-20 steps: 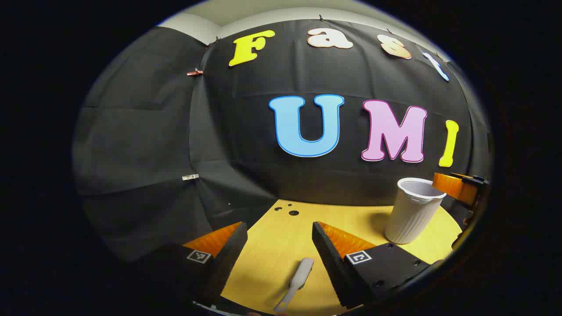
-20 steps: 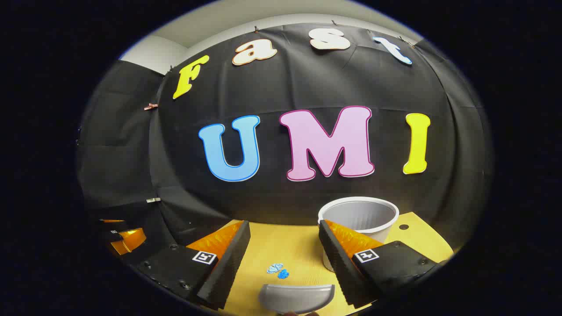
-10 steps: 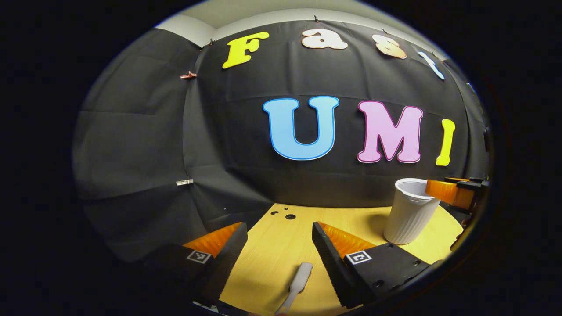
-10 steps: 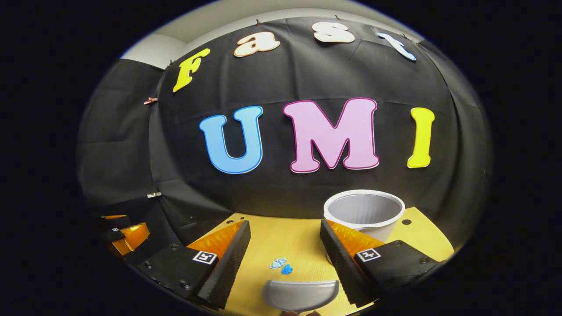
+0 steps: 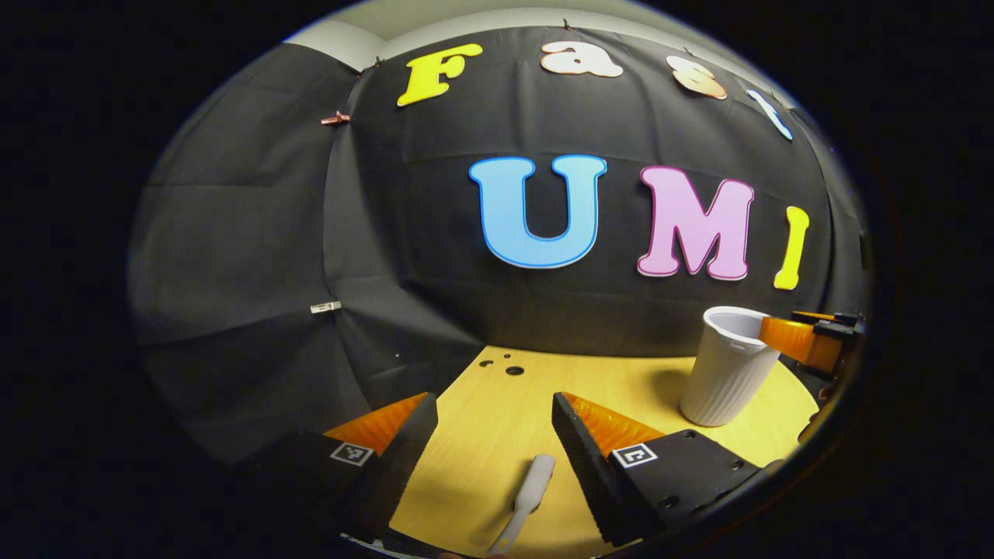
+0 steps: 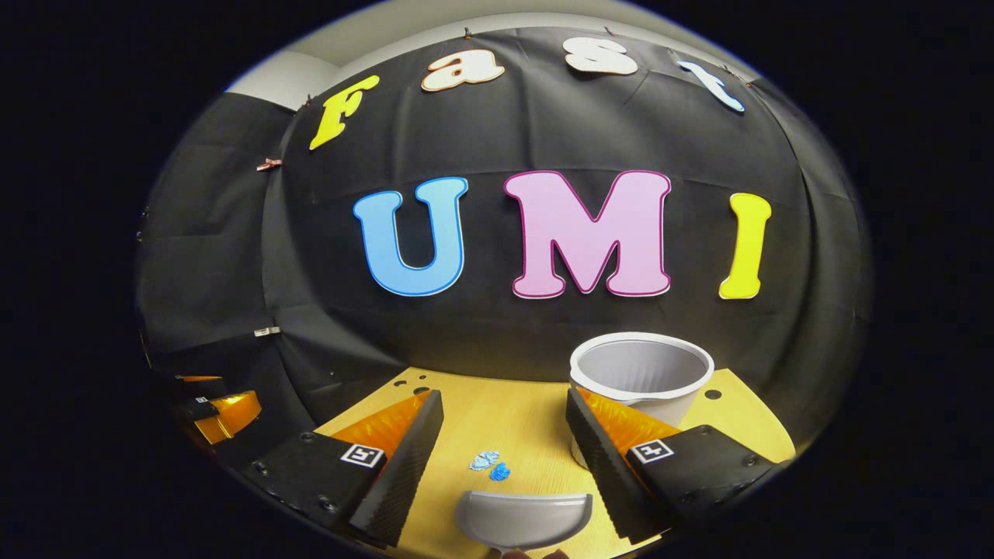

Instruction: Pick up the small broom and dustpan from the desktop, sweep the trash into the dustpan with the broom, and then empty the trash into the garbage bin.

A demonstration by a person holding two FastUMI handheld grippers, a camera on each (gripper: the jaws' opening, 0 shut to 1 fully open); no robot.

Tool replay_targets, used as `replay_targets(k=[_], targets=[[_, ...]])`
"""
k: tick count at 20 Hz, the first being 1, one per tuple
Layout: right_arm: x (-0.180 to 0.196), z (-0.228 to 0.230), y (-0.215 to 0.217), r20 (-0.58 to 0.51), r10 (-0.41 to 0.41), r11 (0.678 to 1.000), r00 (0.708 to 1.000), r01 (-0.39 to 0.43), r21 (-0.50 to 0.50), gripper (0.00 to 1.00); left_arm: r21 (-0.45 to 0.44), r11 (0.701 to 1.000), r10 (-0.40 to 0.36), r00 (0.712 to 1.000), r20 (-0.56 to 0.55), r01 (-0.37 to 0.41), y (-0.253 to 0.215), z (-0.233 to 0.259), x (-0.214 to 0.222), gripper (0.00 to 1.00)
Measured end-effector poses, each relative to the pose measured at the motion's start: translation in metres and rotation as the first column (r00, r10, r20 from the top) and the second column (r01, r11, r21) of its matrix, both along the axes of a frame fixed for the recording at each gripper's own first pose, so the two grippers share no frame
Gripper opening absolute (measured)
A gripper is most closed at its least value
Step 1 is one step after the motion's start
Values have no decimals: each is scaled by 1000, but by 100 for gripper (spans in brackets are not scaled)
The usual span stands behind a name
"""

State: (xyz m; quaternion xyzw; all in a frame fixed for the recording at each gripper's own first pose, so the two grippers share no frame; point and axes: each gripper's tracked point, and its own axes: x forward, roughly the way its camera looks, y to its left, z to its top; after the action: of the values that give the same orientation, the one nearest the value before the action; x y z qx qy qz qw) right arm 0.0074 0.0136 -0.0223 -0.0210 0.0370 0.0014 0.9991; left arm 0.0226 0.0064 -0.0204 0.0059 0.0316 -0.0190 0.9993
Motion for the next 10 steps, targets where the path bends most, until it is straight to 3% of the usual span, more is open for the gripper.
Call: replay_targets(k=[10], targets=[[19, -20, -9, -17, -23, 999, 1000, 22, -33, 99, 37, 992, -114, 981, -160, 121, -2, -44, 21, 95]])
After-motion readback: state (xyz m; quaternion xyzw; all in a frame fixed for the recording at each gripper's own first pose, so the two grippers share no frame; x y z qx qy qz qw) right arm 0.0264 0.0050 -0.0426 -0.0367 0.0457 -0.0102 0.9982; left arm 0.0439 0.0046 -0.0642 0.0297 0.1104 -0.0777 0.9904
